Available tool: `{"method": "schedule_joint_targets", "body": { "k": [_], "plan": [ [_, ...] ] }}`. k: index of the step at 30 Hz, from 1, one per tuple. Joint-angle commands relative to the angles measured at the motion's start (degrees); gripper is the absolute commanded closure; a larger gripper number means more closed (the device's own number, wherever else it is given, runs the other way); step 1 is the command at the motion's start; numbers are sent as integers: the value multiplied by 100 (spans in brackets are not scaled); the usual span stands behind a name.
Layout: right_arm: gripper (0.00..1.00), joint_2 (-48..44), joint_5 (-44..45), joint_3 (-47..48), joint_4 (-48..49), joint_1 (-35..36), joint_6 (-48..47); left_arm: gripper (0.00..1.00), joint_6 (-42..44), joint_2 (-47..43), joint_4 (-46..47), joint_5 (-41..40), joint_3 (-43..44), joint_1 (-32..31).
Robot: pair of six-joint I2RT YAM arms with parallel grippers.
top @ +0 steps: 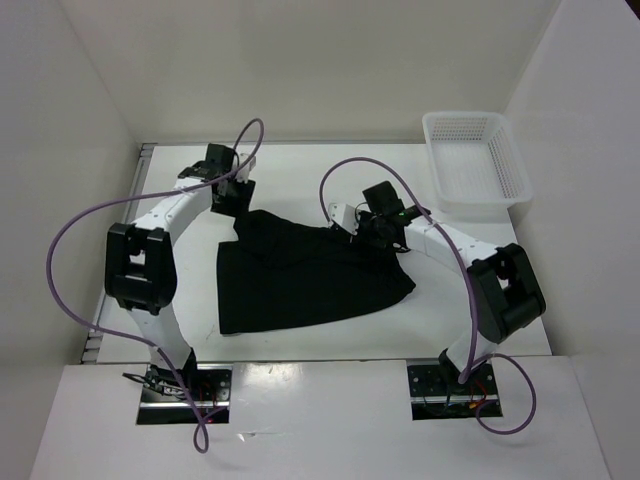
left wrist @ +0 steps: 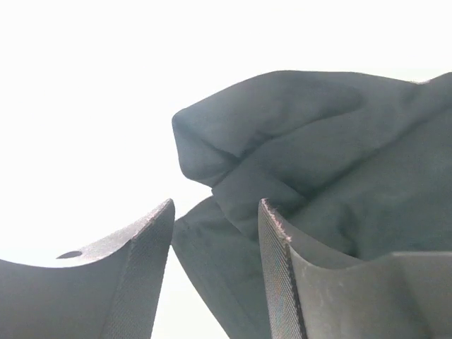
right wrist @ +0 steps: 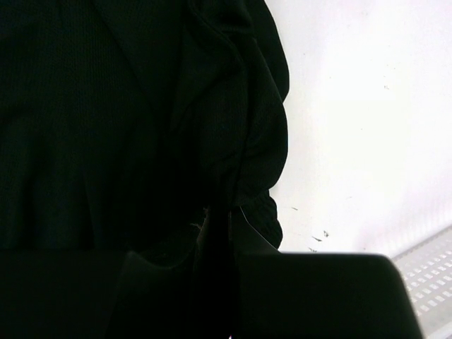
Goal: Fold and stack the shorts
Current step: Fold the shorts
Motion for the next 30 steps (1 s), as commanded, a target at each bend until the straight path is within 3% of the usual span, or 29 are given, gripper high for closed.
{"method": "schedule_joint_targets", "body": {
  "k": [1, 9, 11, 16, 19, 22, 23, 24, 27, 30],
  "plan": [
    [100, -155, -11, -37, 189, -17, -40, 39, 23, 413, -251, 421, 161, -72],
    [100, 74, 42, 69, 189, -17, -40, 38, 23, 643, -787, 1724, 293, -72],
    [100, 135, 42, 69, 189, -17, -40, 38, 23, 696, -928, 1786, 293, -72],
    [100, 136, 94, 121, 189, -17, -40, 49, 23, 977, -1157, 1681, 223, -204],
    [100, 136, 147, 121, 189, -17, -93, 49, 23, 977, -1157, 1585, 170, -265],
    [100, 188, 147, 121, 189, -17, -93, 61, 23, 1038, -1104, 1320, 109, -265],
    [100, 188, 147, 121, 241, -17, -93, 68, 23, 1091, -1104, 1320, 109, -265],
    [100, 188, 147, 121, 241, -17, -93, 82, 23, 1091, -1104, 1320, 109, -265],
    [100, 188, 348, 121, 513, -17, 39, 100, 23, 1091, -1034, 998, 292, -265],
    [100, 258, 402, 279, 829, -314, 389, 100, 23, 1091, -648, 33, 871, -187]
  ]
}}
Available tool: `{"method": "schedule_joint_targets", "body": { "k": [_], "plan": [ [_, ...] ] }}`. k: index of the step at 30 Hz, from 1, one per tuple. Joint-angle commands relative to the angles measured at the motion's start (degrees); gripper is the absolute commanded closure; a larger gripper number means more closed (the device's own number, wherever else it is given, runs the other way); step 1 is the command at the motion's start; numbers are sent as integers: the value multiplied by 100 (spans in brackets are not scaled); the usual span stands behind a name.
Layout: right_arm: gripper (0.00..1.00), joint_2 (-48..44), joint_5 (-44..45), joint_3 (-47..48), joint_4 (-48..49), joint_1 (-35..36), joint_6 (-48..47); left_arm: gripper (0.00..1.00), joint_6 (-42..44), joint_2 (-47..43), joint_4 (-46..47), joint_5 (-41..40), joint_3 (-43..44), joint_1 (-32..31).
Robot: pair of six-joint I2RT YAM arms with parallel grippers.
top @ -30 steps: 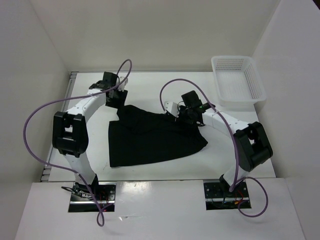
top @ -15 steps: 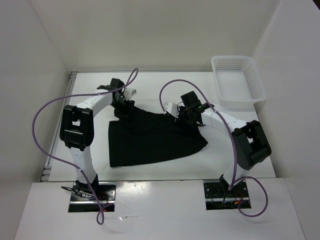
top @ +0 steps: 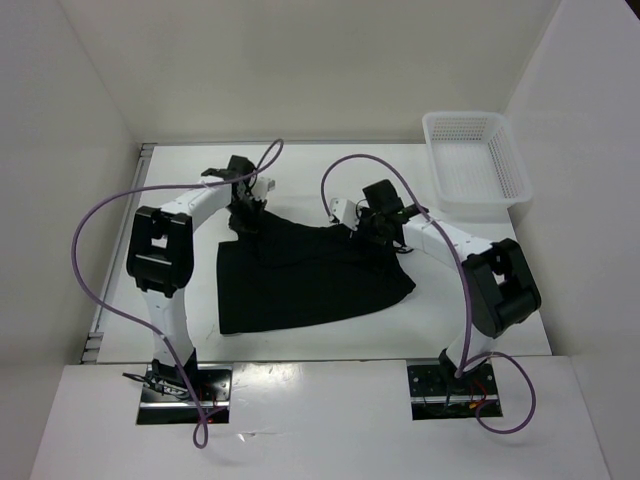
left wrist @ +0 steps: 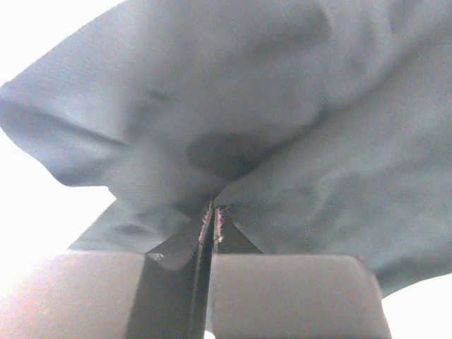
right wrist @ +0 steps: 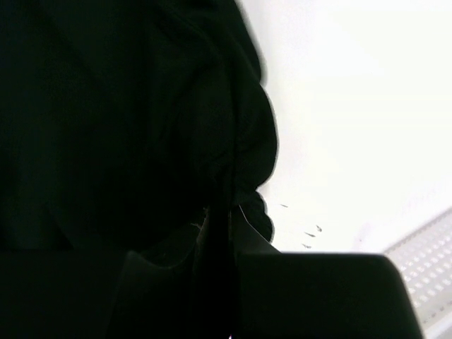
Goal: Fold and stack the shorts
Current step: Fold the shorts
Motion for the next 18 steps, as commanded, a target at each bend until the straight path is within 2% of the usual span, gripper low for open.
{"method": "schedule_joint_targets", "body": {
  "k": [1, 4, 8, 12, 14, 18],
  "plan": [
    [100, 149, 323, 393, 694, -338, 490, 100, 19, 24, 520, -1140, 830, 132],
    [100, 211, 465, 666, 1143, -724, 737, 100, 19, -45, 828, -1853, 1824, 247],
    [100, 142, 404, 869, 1144, -778, 353, 100, 19, -467, 1013, -2082, 2107, 186],
    [100, 9, 132, 983, 758, -778, 150, 100, 19, -1064, 943, -2311, 1135, -25],
    [100, -192, -105, 870, 582, -778, -78, 100, 19, -1468, 680, -2311, 250, -218],
    [100, -491, -361, 535, 81, -664, -552, 100, 19, -2075, 127, -2364, -835, -745]
  ]
}}
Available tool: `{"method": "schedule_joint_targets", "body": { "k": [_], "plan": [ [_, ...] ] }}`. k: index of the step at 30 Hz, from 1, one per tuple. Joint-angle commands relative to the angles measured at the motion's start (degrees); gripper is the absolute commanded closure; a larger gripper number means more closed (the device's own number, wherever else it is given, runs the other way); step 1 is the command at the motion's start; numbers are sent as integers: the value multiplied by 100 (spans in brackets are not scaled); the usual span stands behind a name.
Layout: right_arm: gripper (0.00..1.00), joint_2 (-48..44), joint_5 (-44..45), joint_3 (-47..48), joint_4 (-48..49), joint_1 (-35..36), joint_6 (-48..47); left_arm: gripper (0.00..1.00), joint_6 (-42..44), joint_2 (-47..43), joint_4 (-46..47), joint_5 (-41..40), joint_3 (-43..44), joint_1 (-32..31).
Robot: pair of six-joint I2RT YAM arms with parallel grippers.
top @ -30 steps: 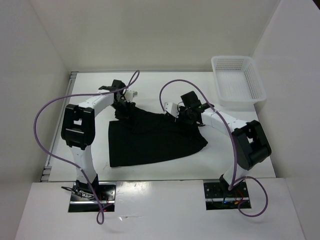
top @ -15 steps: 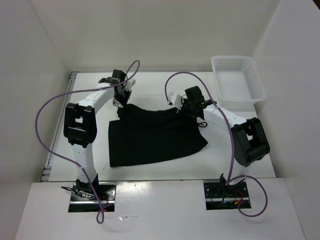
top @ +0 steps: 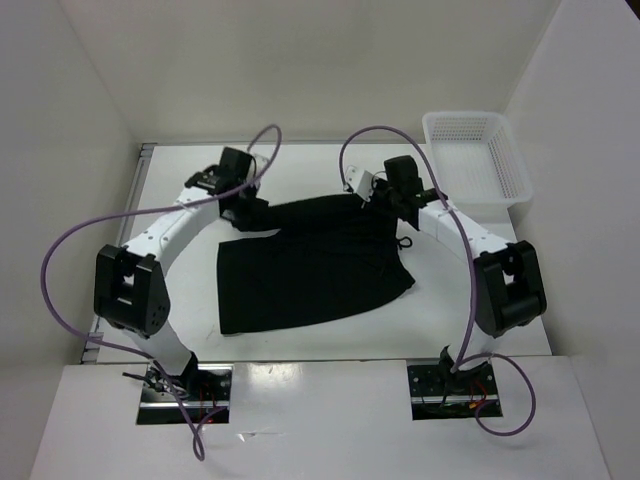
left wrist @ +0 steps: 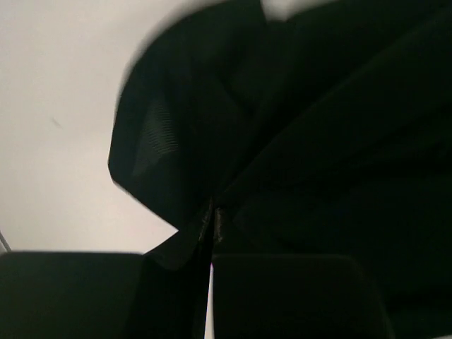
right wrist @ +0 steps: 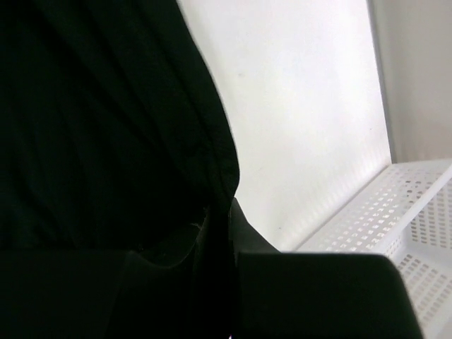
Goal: Fold and stack the shorts
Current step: Fold the shorts
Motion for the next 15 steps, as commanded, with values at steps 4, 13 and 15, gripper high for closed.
{"method": "schedule_joint_targets", "body": {
  "k": [4, 13, 15],
  "plan": [
    [100, -825, -360, -557, -740, 170, -960, 95, 23, -607, -1486, -127, -1279, -456],
    [100, -1019, -465, -1217, -759, 556, -1067, 48, 23, -721, -2113, 307, -1912, -834],
    [100, -1072, -518, -1217, -759, 556, -1066, 47, 23, -792, -1692, -175, -2184, -834]
  ]
}}
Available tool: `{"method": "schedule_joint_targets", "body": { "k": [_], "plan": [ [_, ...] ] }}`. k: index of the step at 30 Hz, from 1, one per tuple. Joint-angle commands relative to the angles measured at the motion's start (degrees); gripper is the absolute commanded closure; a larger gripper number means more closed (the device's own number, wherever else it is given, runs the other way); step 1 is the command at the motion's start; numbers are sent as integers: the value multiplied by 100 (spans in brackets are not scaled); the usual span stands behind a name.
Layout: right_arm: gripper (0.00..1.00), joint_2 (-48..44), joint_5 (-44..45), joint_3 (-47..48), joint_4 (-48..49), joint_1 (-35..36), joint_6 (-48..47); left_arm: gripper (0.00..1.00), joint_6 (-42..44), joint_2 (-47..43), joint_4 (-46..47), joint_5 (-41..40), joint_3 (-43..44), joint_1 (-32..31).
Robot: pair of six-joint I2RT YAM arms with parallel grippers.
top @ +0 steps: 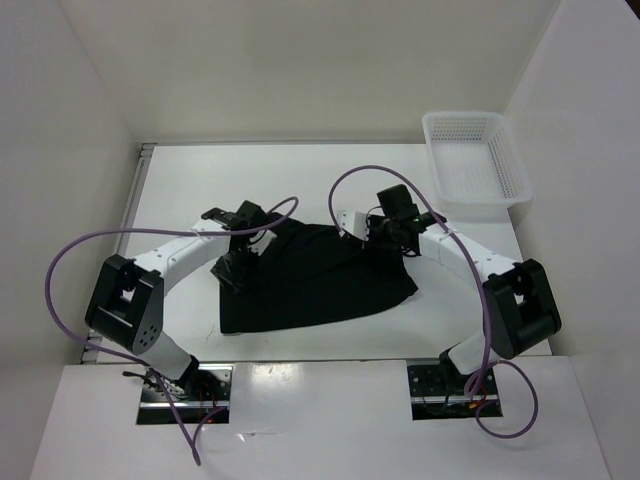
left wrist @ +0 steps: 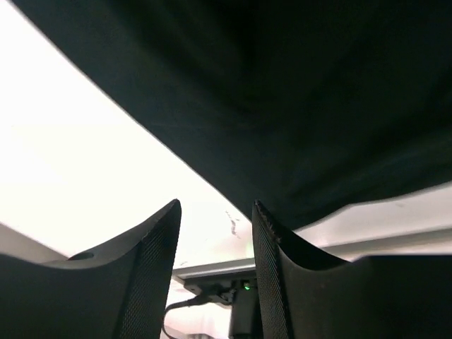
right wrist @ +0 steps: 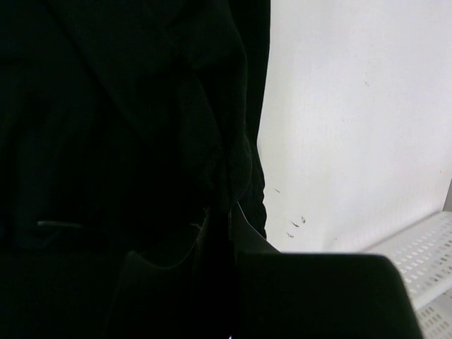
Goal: Fold and stack the shorts
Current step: Fold the shorts
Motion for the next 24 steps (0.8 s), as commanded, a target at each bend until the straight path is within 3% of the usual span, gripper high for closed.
{"method": "schedule_joint_targets", "body": {
  "k": [1, 10, 16, 24],
  "plan": [
    [100, -239, -138, -28, 35, 67, -61, 47, 19, -199, 377, -652, -349, 5],
    [100, -134, -85, 24, -18, 67, 53, 47, 19, -191, 2424, -1602, -877, 111],
    [100, -72, -85, 77, -18, 67, 106, 47, 19, -15, 2076, -743, -753, 111],
    [100, 112, 91, 208, -18, 67, 54, 47, 19, 379, 1917, -469, -685, 225]
  ]
}}
